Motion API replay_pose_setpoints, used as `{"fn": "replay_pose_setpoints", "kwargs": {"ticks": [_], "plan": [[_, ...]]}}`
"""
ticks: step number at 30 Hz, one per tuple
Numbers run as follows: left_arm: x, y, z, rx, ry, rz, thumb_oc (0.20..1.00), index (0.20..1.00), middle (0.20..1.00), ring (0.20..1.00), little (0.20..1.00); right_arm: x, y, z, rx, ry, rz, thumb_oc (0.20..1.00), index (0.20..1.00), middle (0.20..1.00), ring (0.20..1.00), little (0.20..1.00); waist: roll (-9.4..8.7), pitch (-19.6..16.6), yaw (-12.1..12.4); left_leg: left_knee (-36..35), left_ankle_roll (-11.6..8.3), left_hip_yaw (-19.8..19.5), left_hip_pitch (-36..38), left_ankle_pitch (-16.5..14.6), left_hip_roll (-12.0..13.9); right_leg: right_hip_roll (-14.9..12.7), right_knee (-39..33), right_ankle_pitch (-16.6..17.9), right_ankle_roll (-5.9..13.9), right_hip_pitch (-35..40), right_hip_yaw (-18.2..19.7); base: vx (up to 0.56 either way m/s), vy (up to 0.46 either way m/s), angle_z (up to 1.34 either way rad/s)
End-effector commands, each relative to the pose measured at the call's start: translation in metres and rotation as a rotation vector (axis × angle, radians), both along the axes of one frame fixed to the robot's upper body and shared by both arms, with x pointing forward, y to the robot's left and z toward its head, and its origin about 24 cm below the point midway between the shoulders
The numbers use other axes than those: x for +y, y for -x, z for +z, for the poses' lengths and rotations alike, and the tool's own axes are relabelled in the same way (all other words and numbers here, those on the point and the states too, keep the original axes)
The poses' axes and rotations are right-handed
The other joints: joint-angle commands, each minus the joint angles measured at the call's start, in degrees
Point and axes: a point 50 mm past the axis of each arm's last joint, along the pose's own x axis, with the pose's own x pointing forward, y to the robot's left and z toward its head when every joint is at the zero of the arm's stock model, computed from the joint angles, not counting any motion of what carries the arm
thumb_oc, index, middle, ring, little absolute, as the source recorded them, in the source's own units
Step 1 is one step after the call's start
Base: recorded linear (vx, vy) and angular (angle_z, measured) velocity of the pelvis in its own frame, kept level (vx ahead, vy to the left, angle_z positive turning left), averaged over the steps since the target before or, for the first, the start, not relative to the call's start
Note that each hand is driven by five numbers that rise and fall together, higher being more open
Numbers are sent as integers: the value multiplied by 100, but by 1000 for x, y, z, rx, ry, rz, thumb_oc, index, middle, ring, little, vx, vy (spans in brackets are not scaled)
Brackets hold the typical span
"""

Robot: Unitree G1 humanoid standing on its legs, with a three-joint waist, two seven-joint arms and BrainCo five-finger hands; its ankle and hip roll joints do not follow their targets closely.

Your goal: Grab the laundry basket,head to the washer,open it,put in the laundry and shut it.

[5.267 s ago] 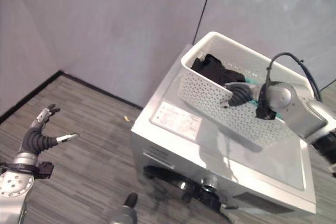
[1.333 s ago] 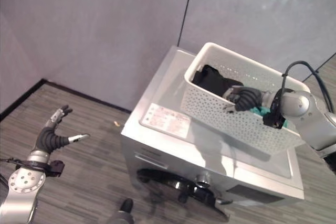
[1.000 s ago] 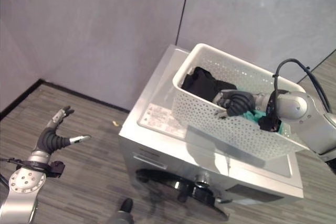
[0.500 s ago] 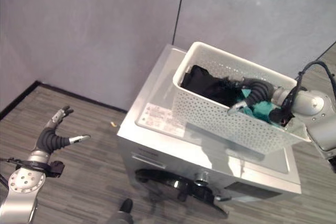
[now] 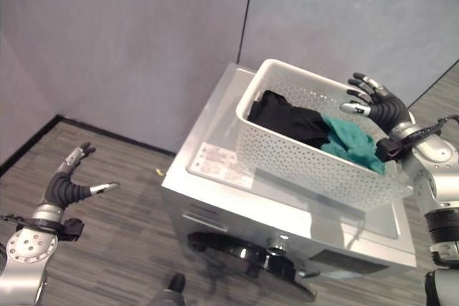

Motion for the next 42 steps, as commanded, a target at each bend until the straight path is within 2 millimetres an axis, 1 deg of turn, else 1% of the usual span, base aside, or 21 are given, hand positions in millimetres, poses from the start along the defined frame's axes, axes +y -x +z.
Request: {"fn": "replay_pose_setpoints", "kwargs": {"ticks": [1, 5, 6, 7, 8, 15, 20, 22, 23, 25, 26, 27, 29, 31, 32, 34, 36, 37, 38, 39, 42], "plan": [[5, -3, 9, -76, -31, 17, 1000, 1000, 1000, 1000, 1000, -32, 15, 31, -255, -129, -186, 1000, 1000, 1000, 1000, 1000, 192, -548, -90, 316, 120, -114, 356, -1137, 457, -160, 294, 6, 89, -434, -336, 0, 0, 0], [10, 0, 7, -75, -27, 53, 1000, 1000, 1000, 1000, 1000, -49, 33, 35, -371, -194, -305, 1000, 1000, 1000, 1000, 1000, 231, -563, -139, 308, 136, -119, 370, -1163, 445, -170, 292, -1, 92, -428, -318, 0, 0, 0], [13, 2, 5, -76, -23, 72, 1000, 1000, 1000, 1000, 1000, -59, 44, 38, -426, -187, -393, 1000, 1000, 1000, 1000, 1000, 246, -577, -159, 303, 144, -114, 380, -1177, 434, -174, 290, -4, 94, -425, -315, 0, 0, 0], [12, 2, 5, -76, -24, 69, 1000, 1000, 1000, 1000, 1000, -59, 45, 37, -427, -186, -398, 1000, 1000, 1000, 1000, 1000, 241, -579, -144, 303, 145, -114, 381, -1178, 435, -174, 290, -4, 94, -423, -316, 0, 0, 0], [15, 5, 4, -77, -16, 91, 1000, 1000, 1000, 1000, 1000, -66, 55, 39, -455, -136, -473, 1000, 1000, 1000, 1000, 1000, 272, -580, -193, 298, 155, -99, 392, -1191, 425, -181, 288, 1, 98, -429, -300, 4, 15, -5], [20, 12, -9, -44, 8, 144, 1000, 1000, 1000, 1000, 1000, -69, 76, 35, -519, -81, -602, 1000, 1000, 1000, 1000, 1000, 305, -603, -248, 294, 183, -72, 437, -1237, 423, -180, 271, 6, 98, -447, -232, 7, 11, -8], [27, 17, -35, 43, 69, 201, 1000, 1000, 1000, 1000, 1000, -79, 92, 39, -570, -43, -733, 1000, 1000, 1000, 1000, 1000, 329, -602, -317, 311, 193, -38, 419, -1197, 392, -209, 261, 68, 95, -477, -200, -3, 17, -4], [32, 25, -56, 114, 120, 244, 1000, 1000, 1000, 1000, 1000, -84, 102, 35, -565, -21, -784, 1000, 1000, 1000, 1000, 1000, 342, -598, -370, 310, 202, -21, 417, -1204, 381, -215, 241, 82, 102, -490, -173, 20, 7, -1], [32, 25, -56, 114, 121, 242, 1000, 1000, 1000, 1000, 1000, -84, 102, 34, -564, -20, -785, 1000, 1000, 1000, 1000, 1000, 348, -618, -365, 298, 204, -28, 437, -1247, 393, -204, 228, 48, 109, -470, -162, 0, 0, 0], [31, 31, -73, 163, 208, 258, 1000, 1000, 1000, 1000, 1000, -86, 108, 32, -573, -13, -823, 1000, 1000, 1000, 1000, 1000, 362, -592, -403, 315, 206, -5, 413, -1203, 378, -222, 229, 93, 102, -511, -145, -1, 8, -2], [28, 38, -94, 197, 366, 305, 1000, 1000, 1000, 1000, 1000, -87, 111, 24, -573, -45, -844, 1000, 1000, 1000, 1000, 1000, 391, -594, -439, 314, 207, 12, 420, -1237, 389, -218, 215, 70, 109, -525, -107, -4, 14, -4], [29, 37, -95, 195, 372, 304, 1000, 1000, 1000, 1000, 1000, -87, 112, 24, -574, -43, -845, 1000, 1000, 1000, 1000, 1000, 398, -599, -430, 317, 207, 15, 418, -1241, 393, -214, 216, 71, 109, -528, -104, -10, 6, -6], [30, 47, -116, 254, 408, 363, 1000, 1000, 1000, 1000, 1000, -86, 114, 13, -562, -59, -857, 1000, 1000, 1000, 1000, 1000, 406, -558, -459, 348, 213, 28, 373, -1186, 377, -236, 223, 127, 96, -580, -77, -36, -1, -8], [28, 64, -147, 369, 452, 435, 1000, 1000, 1000, 1000, 1000, -85, 125, -8, -508, -35, -910, 1000, 1000, 1000, 1000, 1000, 427, -534, -507, 375, 222, 57, 336, -1182, 376, -238, 186, 145, 102, -618, -33, 6, -16, -6], [28, 64, -147, 369, 451, 433, 1000, 1000, 1000, 1000, 1000, -85, 126, -8, -507, -33, -912, 1000, 1000, 1000, 1000, 1000, 426, -541, -495, 377, 222, 57, 331, -1184, 377, -237, 184, 147, 102, -621, -32, -1, -16, -3], [19, 80, -172, 467, 508, 478, 1000, 1000, 1000, 1000, 1000, -86, 136, -32, -417, 6, -971, 1000, 1000, 1000, 1000, 1000, 459, -500, -563, 404, 227, 113, 306, -1181, 382, -228, 149, 163, 104, -670, 26, -14, -13, -8], [16, 84, -180, 499, 529, 487, 1000, 1000, 1000, 1000, 1000, -85, 138, -40, -387, 19, -988, 1000, 1000, 1000, 1000, 1000, 479, -513, -579, 397, 226, 137, 321, -1231, 405, -207, 123, 130, 111, -669, 66, 16, -17, -12], [11, 95, -196, 579, 542, 517, 1000, 1000, 1000, 1000, 1000, -83, 142, -58, -329, 5, -1014, 1000, 1000, 1000, 1000, 1000, 508, -500, -639, 397, 220, 178, 313, -1220, 414, -203, 100, 134, 110, -695, 104, -17, -20, -9], [11, 94, -197, 578, 541, 516, 1000, 1000, 1000, 1000, 1000, -83, 142, -58, -329, 6, -1015, 1000, 1000, 1000, 1000, 1000, 499, -490, -629, 408, 217, 188, 289, -1175, 404, -212, 110, 173, 102, -720, 101, -11, -23, -13], [6, 104, -211, 648, 562, 558, 1000, 1000, 1000, 1000, 1000, -80, 146, -71, -286, 8, -1033, 1000, 1000, 1000, 1000, 1000, 534, -509, -684, 384, 206, 222, 316, -1200, 435, -196, 77, 140, 105, -718, 121, -33, -9, -14], [1, 110, -222, 702, 579, 585, 1000, 1000, 1000, 1000, 1000, -78, 147, -81, -251, 4, -1046, 1000, 1000, 1000, 1000, 1000, 571, -509, -751, 373, 195, 252, 317, -1182, 444, -190, 68, 151, 98, -748, 144, 10, -6, -11]]}}
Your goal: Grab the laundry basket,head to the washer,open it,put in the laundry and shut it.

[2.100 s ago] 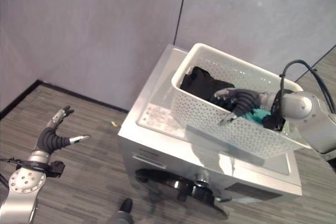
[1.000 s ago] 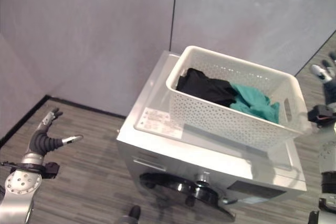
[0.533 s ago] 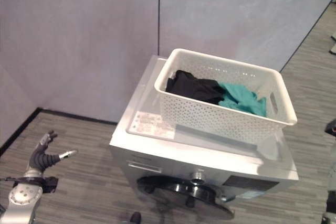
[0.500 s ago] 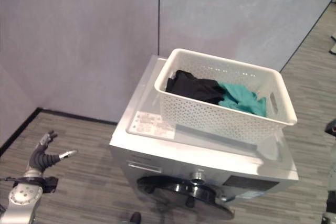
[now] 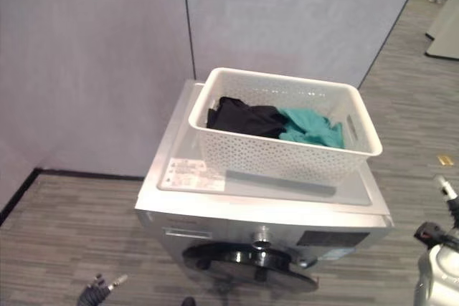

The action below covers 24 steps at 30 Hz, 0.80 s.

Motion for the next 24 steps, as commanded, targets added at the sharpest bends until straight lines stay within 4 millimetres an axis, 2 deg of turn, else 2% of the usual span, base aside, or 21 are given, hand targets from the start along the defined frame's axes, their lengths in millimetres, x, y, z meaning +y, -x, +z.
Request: {"fn": "replay_pose_setpoints", "kwargs": {"ticks": [1, 4, 5, 6, 7, 8, 9, 13, 14, 15, 19, 21, 22, 24], "plan": [[7, -21, 3, -41, -36, -16, 1000, 1000, 1000, 1000, 1000, -7, 2, 36, -118, 134, -44, 1000, 1000, 1000, 1000, 1000, -5, 50, 78, 495, 144, -178, 295, -1094, 333, -203, 126, 136, 98, -476, -329, -34, -5, -4], [1, -17, -4, -2, -23, -24, 1000, 1000, 1000, 1000, 1000, -4, 7, 26, -125, 92, -49, 1000, 1000, 1000, 1000, 1000, 20, 35, 27, 478, 132, -151, 278, -1067, 339, -210, 116, 148, 99, -498, -320, -10, -2, -1], [-8, -10, -13, 44, 8, -11, 1000, 1000, 1000, 1000, 1000, 2, 12, 10, -177, -15, -38, 1000, 1000, 1000, 1000, 1000, 42, 35, -53, 462, 125, -110, 287, -1058, 346, -206, 116, 150, 103, -523, -297, 0, 0, 0], [-15, 3, -22, 108, 43, 17, 1000, 1000, 1000, 1000, 1000, 7, 21, -15, -197, -142, -48, 1000, 1000, 1000, 1000, 1000, 61, 25, -132, 450, 117, -66, 299, -1043, 343, -202, 109, 163, 104, -538, -267, 0, 0, 0], [-15, 3, -22, 108, 42, 18, 1000, 1000, 1000, 1000, 1000, 7, 21, -16, -198, -144, -47, 1000, 1000, 1000, 1000, 1000, 58, 22, -130, 447, 116, -63, 301, -1042, 343, -202, 107, 163, 104, -539, -264, -3, -3, -8], [-16, 14, -26, 154, 55, 52, 1000, 1000, 1000, 1000, 1000, 11, 29, -42, -127, -237, -41, 1000, 1000, 1000, 1000, 1000, 52, 10, -178, 431, 107, 2, 323, -1031, 351, -204, 106, 181, 105, -563, -225, -1, -5, -10], [-16, 14, -26, 153, 55, 53, 1000, 1000, 1000, 1000, 1000, 11, 29, -42, -128, -237, -39, 1000, 1000, 1000, 1000, 1000, 52, 8, -177, 425, 107, 10, 327, -1030, 351, -204, 105, 182, 105, -565, -218, -1, -11, -20], [-16, 29, -30, 204, 60, 42, 1000, 1000, 1000, 1000, 1000, 20, 57, -107, 188, -396, -65, 1000, 1000, 1000, 1000, 1000, 47, -20, -184, 388, 75, 101, 390, -1042, 391, -182, 94, 162, 107, -575, -180, 11, -9, -13], [-19, 32, -31, 219, 63, 38, 1000, 1000, 1000, 1000, 1000, 19, 61, -116, 230, -427, -82, 1000, 1000, 1000, 1000, 1000, 58, -29, -178, 376, 72, 110, 400, -1046, 400, -172, 90, 155, 103, -572, -175, 31, -12, -4], [-20, 36, -33, 244, 64, 29, 1000, 1000, 1000, 1000, 1000, 25, 63, -130, 292, -475, -83, 1000, 1000, 1000, 1000, 1000, 59, -37, -159, 372, 70, 120, 402, -1035, 415, -171, 89, 158, 105, -570, -179, -1, -13, -4], [-18, 38, -33, 268, 52, 29, 1000, 1000, 1000, 1000, 1000, 56, 72, -169, 529, -577, 32, 1000, 1000, 1000, 1000, 1000, 44, -42, -119, 358, 59, 164, 408, -999, 422, -177, 84, 193, 101, -592, -163, -23, -5, -11], [-14, 40, -32, 277, 38, 24, 1000, 1000, 1000, 1000, 1000, 72, 79, -186, 684, -599, 148, 1000, 1000, 1000, 1000, 1000, 30, -28, -93, 347, 47, 161, 399, -953, 412, -191, 81, 210, 101, -596, -190, -46, -1, -2], [-14, 40, -32, 279, 35, 10, 1000, 1000, 1000, 1000, 1000, 82, 76, -191, 748, -587, 225, 1000, 1000, 1000, 1000, 1000, 33, -22, -69, 345, 42, 156, 385, -933, 409, -195, 81, 211, 101, -597, -210, -35, -2, 0], [-14, 41, -32, 279, 31, 11, 1000, 1000, 1000, 1000, 1000, 89, 75, -195, 785, -591, 274, 1000, 1000, 1000, 1000, 1000, 37, -20, -71, 342, 37, 152, 378, -924, 414, -199, 80, 209, 101, -596, -222, 0, 0, 0]]}}
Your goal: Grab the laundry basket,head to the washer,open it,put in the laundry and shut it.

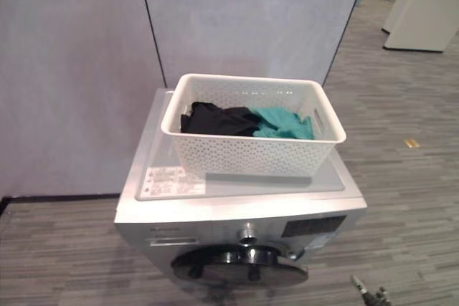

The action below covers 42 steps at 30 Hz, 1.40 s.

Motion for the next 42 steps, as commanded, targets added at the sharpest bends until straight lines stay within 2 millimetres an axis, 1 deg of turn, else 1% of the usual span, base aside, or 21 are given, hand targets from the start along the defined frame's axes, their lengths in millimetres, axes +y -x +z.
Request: {"fn": "replay_pose_setpoints", "kwargs": {"ticks": [1, 2, 4, 5, 6, 12, 13, 17, 20, 23, 25, 26, 27, 29, 31, 33, 35, 38, 40, 41, 42], "plan": [[14, -14, 5, -19, -50, -42, 1000, 1000, 1000, 1000, 1000, -4, -25, 10, -51, 23, 156, 1000, 1000, 1000, 1000, 1000, 2, 188, 238, 373, 82, -171, 313, -859, 289, -291, 78, 146, 129, -487, -528, -30, 6, 1], [13, -18, 5, -30, -57, -45, 1000, 1000, 1000, 1000, 1000, 21, -35, 3, -28, 7, 282, 1000, 1000, 1000, 1000, 1000, 16, 219, 282, 376, 84, -193, 311, -855, 289, -299, 74, 145, 125, -476, -542, -37, 4, 2], [17, -19, 7, -41, -69, -54, 1000, 1000, 1000, 1000, 1000, 34, -60, 16, -71, 34, 524, 1000, 1000, 1000, 1000, 1000, 20, 239, 325, 402, 81, -223, 280, -851, 293, -313, 76, 139, 121, -478, -579, -28, -2, 4], [17, -19, 7, -41, -69, -54, 1000, 1000, 1000, 1000, 1000, 34, -60, 16, -71, 34, 524, 1000, 1000, 1000, 1000, 1000, 20, 239, 324, 402, 81, -224, 280, -851, 294, -312, 76, 138, 121, -477, -580, -22, -24, 5], [20, -24, 9, -62, -78, -69, 1000, 1000, 1000, 1000, 1000, 40, -87, 41, -212, 60, 643, 1000, 1000, 1000, 1000, 1000, 10, 259, 352, 447, 66, -234, 263, -859, 309, -314, 75, 139, 117, -478, -592, -21, -28, 6], [17, -28, 9, -75, -59, -113, 1000, 1000, 1000, 1000, 1000, 48, -125, 95, -444, 152, 842, 1000, 1000, 1000, 1000, 1000, 21, 321, 425, 605, 35, -226, 215, -895, 351, -288, 62, 113, 88, -461, -595, -19, -34, 5], [17, -28, 8, -75, -59, -113, 1000, 1000, 1000, 1000, 1000, 48, -125, 96, -444, 152, 842, 1000, 1000, 1000, 1000, 1000, 23, 321, 424, 608, 35, -228, 214, -896, 352, -287, 63, 112, 88, -460, -598, -9, -34, 1], [18, -31, 10, -108, -42, -67, 1000, 1000, 1000, 1000, 1000, 49, -125, 124, -526, 202, 947, 1000, 1000, 1000, 1000, 1000, 7, 368, 381, 775, -34, -246, 161, -895, 436, -174, 55, 50, 11, -430, -588, -10, -104, 2], [19, -40, 12, -148, -37, -53, 1000, 1000, 1000, 1000, 1000, 47, -121, 128, -502, 218, 1005, 1000, 1000, 1000, 1000, 1000, -1, 453, 396, 1006, -141, -308, 33, -851, 603, -13, 48, -30, -77, -428, -583, -50, -148, 1], [15, -62, 15, -208, -29, -73, 1000, 1000, 1000, 1000, 1000, 50, -126, 127, -492, 218, 1049, 1000, 1000, 1000, 1000, 1000, -1, 668, 452, 1033, -225, -506, -245, -556, 723, 124, 48, -145, -158, -501, -651, -153, -122, 20], [8, -87, 20, -282, -25, -88, 1000, 1000, 1000, 1000, 1000, 49, -132, 127, -475, 245, 1075, 1000, 1000, 1000, 1000, 1000, 2, 880, 512, 929, -269, -732, -601, -84, 722, 150, 48, -196, -203, -570, -847, -216, -71, 54], [9, -88, 20, -284, -26, -88, 1000, 1000, 1000, 1000, 1000, 49, -133, 127, -476, 245, 1076, 1000, 1000, 1000, 1000, 1000, -7, 861, 473, 917, -264, -769, -650, -44, 699, 132, 48, -184, -198, -603, -882, -296, -33, 81], [2, -110, 26, -348, -20, -111, 1000, 1000, 1000, 1000, 1000, 51, -137, 128, -481, 251, 1078, 1000, 1000, 1000, 1000, 1000, -77, 1027, 457, 1008, -240, -563, -900, 24, 614, 16, 48, -153, -202, -710, -1049, -312, -33, 124], [-9, -134, 34, -422, -12, -176, 1000, 1000, 1000, 1000, 1000, 50, -141, 127, -473, 262, 1076, 1000, 1000, 1000, 1000, 1000, -186, 1132, 350, 1676, -213, -79, -878, -218, 722, -142, 48, -54, -226, -901, -1358, -349, -87, 118], [-18, -141, 37, -447, 1, -242, 1000, 1000, 1000, 1000, 1000, 47, -138, 125, -457, 264, 1068, 1000, 1000, 1000, 1000, 1000, -205, 1091, 249, 2471, -166, 163, -738, -528, 877, -160, 48, -59, -291, -1034, -1584, -173, -85, 57], [-26, -144, 41, -474, 33, -325, 1000, 1000, 1000, 1000, 1000, 38, -133, 123, -431, 272, 1034, 1000, 1000, 1000, 1000, 1000, -99, 972, 137, 3238, -200, 102, -306, -726, 1004, -111, 48, -189, -344, -1120, -1826, -98, -33, 88], [-29, -142, 40, -469, 42, -355, 1000, 1000, 1000, 1000, 1000, 34, -131, 124, -429, 273, 1019, 1000, 1000, 1000, 1000, 1000, -37, 924, 69, 3357, -226, 41, -129, -725, 1011, -80, 48, -191, -369, -1151, -1935, -99, 31, 121], [-38, -141, 42, -472, 61, -440, 1000, 1000, 1000, 1000, 1000, 27, -132, 128, -432, 292, 986, 1000, 1000, 1000, 1000, 1000, 135, 801, -55, 3060, -281, -111, 508, -649, 893, -41, 68, -120, -357, -1271, -2129, -152, 119, 79], [-49, -143, 43, -479, 88, -498, 1000, 1000, 1000, 1000, 1000, 18, -131, 133, -443, 316, 939, 1000, 1000, 1000, 1000, 1000, 319, 705, -208, 2159, -283, 197, 979, -983, 865, -191, 114, 91, -206, -1491, -2293, -252, 237, 87], [-49, -143, 43, -478, 89, -499, 1000, 1000, 1000, 1000, 1000, 17, -130, 133, -442, 317, 939, 1000, 1000, 1000, 1000, 1000, 324, 701, -198, 2128, -276, 209, 1000, -971, 859, -194, 112, 99, -198, -1488, -2287, -308, 319, 112], [-54, -146, 47, -501, 93, -550, 1000, 1000, 1000, 1000, 1000, 12, -133, 135, -446, 338, 918, 1000, 1000, 1000, 1000, 1000, 383, 684, -199, 1709, -223, 231, 1148, -1187, 735, -374, 178, 307, -69, -1655, -2332, -170, 182, 80]]}}
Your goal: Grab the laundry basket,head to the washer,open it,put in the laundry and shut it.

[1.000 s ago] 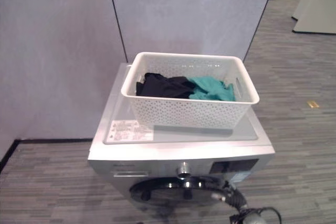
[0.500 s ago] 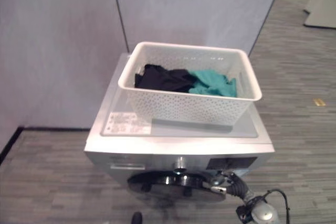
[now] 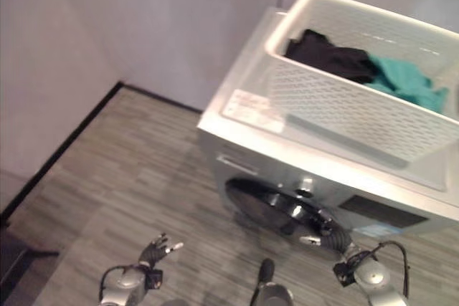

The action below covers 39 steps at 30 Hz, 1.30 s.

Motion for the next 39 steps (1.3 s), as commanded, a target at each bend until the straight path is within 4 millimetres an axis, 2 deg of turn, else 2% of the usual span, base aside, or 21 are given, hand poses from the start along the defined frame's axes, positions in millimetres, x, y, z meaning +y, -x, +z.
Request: {"fn": "replay_pose_setpoints", "kwargs": {"ticks": [1, 4, 5, 8, 9, 10, 11, 12, 14, 15, 16, 17, 18, 19, 22, 26, 29, 31, 35, 37, 39], "plan": [[7, 6, 5, -22, -44, -75, 1000, 1000, 1000, 1000, 1000, 8, -23, 19, -125, -14, 34, 1000, 1000, 1000, 1000, 1000, 9, -292, 98, 138, 503, 0, 484, -567, 98, 375, -681, -252, 377, -630, 141, -260, 254, 55], [2, 1, 14, -71, -41, -154, 1000, 1000, 1000, 1000, 1000, 4, -27, 24, -142, 4, 29, 1000, 1000, 1000, 1000, 1000, -11, -230, 136, -182, 710, 46, 577, -1282, -149, -59, -579, 95, 640, -870, 97, -256, 233, 31], [-1, -2, 22, -113, -35, -190, 1000, 1000, 1000, 1000, 1000, 8, -33, 26, -152, -6, 46, 1000, 1000, 1000, 1000, 1000, -72, -142, 205, -281, 930, -33, 613, -1854, -449, -344, -553, 348, 847, -1015, 166, -219, 222, 27], [-2, -3, 26, -133, -30, -206, 1000, 1000, 1000, 1000, 1000, 11, -36, 26, -151, -8, 63, 1000, 1000, 1000, 1000, 1000, -129, -61, 259, -295, 1064, -98, 629, -2033, -644, -520, -547, 507, 964, -1070, 190, -169, 164, 4], [-4, -6, 33, -174, -27, -234, 1000, 1000, 1000, 1000, 1000, 17, -39, 26, -145, -2, 100, 1000, 1000, 1000, 1000, 1000, -202, 53, 334, -373, 1226, -205, 694, -2155, -893, -781, -472, 675, 1082, -1119, 176, -197, 150, 19], [-6, -8, 35, -185, -27, -251, 1000, 1000, 1000, 1000, 1000, 20, -42, 25, -137, -1, 115, 1000, 1000, 1000, 1000, 1000, -245, 94, 339, -396, 1273, -220, 710, -2148, -985, -900, -427, 700, 1115, -1137, 206, -384, 206, 26], [-11, -15, 43, -229, -27, -286, 1000, 1000, 1000, 1000, 1000, 28, -49, 21, -127, -12, 137, 1000, 1000, 1000, 1000, 1000, -333, 236, 278, -303, 1331, -228, 554, -2007, -1155, -1107, -52, 737, 1093, -1338, 568, -256, 103, 20], [-10, -15, 43, -229, -28, -285, 1000, 1000, 1000, 1000, 1000, 29, -50, 21, -128, -12, 138, 1000, 1000, 1000, 1000, 1000, -358, 232, 277, -297, 1336, -225, 538, -2002, -1180, -1132, -20, 726, 1095, -1374, 592, -308, 81, 21], [-14, -19, 49, -256, -32, -317, 1000, 1000, 1000, 1000, 1000, 35, -50, 15, -112, -47, 145, 1000, 1000, 1000, 1000, 1000, -377, 297, 292, -227, 1425, -286, 287, -1805, -1314, -942, 579, 466, 980, -1355, 1167, -226, 47, 18], [-15, -19, 53, -271, -31, -345, 1000, 1000, 1000, 1000, 1000, 39, -52, 12, -108, -63, 147, 1000, 1000, 1000, 1000, 1000, -293, 291, 363, -256, 1494, -360, 81, -1569, -1338, -718, 1154, 172, 883, -1247, 1292, -168, 28, -13], [-15, -19, 53, -271, -31, -345, 1000, 1000, 1000, 1000, 1000, 39, -52, 12, -108, -64, 147, 1000, 1000, 1000, 1000, 1000, -314, 281, 355, -264, 1495, -365, 61, -1543, -1358, -738, 1143, 189, 879, -1262, 1293, -153, -8, -19], [-16, -19, 55, -275, -24, -356, 1000, 1000, 1000, 1000, 1000, 44, -51, 10, -105, -82, 154, 1000, 1000, 1000, 1000, 1000, -287, 250, 398, -305, 1523, -416, -66, -1389, -1367, -576, 1370, -30, 839, -1163, 1329, -96, -60, 22], [-14, -14, 57, -270, -5, -366, 1000, 1000, 1000, 1000, 1000, 48, -51, 8, -99, -102, 167, 1000, 1000, 1000, 1000, 1000, -233, 123, 533, -419, 1546, -418, -196, -1231, -1325, -375, 1639, -506, 721, -852, 1253, -95, -59, 32], [-14, -14, 57, -269, -6, -366, 1000, 1000, 1000, 1000, 1000, 48, -51, 8, -99, -103, 167, 1000, 1000, 1000, 1000, 1000, -243, 113, 528, -428, 1545, -422, -212, -1205, -1334, -383, 1615, -482, 717, -858, 1247, -79, -78, 47], [-12, -8, 55, -246, 23, -364, 1000, 1000, 1000, 1000, 1000, 58, -55, 10, -113, -129, 196, 1000, 1000, 1000, 1000, 1000, -296, -102, 767, -441, 1509, -389, -531, -1009, -1331, -198, 1588, -906, 638, -278, 1254, -57, -136, 8], [-7, -5, 57, -257, 21, -330, 1000, 1000, 1000, 1000, 1000, 67, -61, 14, -129, -145, 229, 1000, 1000, 1000, 1000, 1000, -457, -302, 960, -427, 1320, -170, -774, -887, -1160, -24, 460, -944, 586, 262, 1535, -58, -253, -21], [-8, -2, 52, -232, 23, -331, 1000, 1000, 1000, 1000, 1000, 69, -62, 15, -135, -146, 241, 1000, 1000, 1000, 1000, 1000, -529, -295, 991, -382, 1214, -160, -868, -776, -1011, 131, 181, -1029, 524, 423, 1630, -62, -226, -32], [-12, 0, 49, -214, 29, -349, 1000, 1000, 1000, 1000, 1000, 66, -62, 17, -143, -141, 241, 1000, 1000, 1000, 1000, 1000, -518, -230, 983, -515, 1025, -312, -1040, -394, -804, 386, -91, -1080, 372, 546, 1507, -132, -363, 8], [-22, -2, 47, -204, 48, -377, 1000, 1000, 1000, 1000, 1000, 66, -66, 19, -153, -138, 229, 1000, 1000, 1000, 1000, 1000, -476, -85, 937, -563, 894, -371, -1303, -115, -724, 460, -277, -1054, 315, 589, 1315, -156, -142, 29], [-30, -15, 54, -246, 62, -404, 1000, 1000, 1000, 1000, 1000, 70, -72, 20, -153, -135, 241, 1000, 1000, 1000, 1000, 1000, -525, 100, 901, -26, 826, -397, -1395, -386, -770, 420, -176, -992, 243, 402, 1299, -251, -79, 39], [-37, -20, 58, -268, 62, -435, 1000, 1000, 1000, 1000, 1000, 77, -74, 21, -156, -158, 265, 1000, 1000, 1000, 1000, 1000, -567, 96, 853, 528, 799, -548, -1271, -513, -676, 424, -138, -944, 162, 270, 1268, -151, -36, 23]]}}
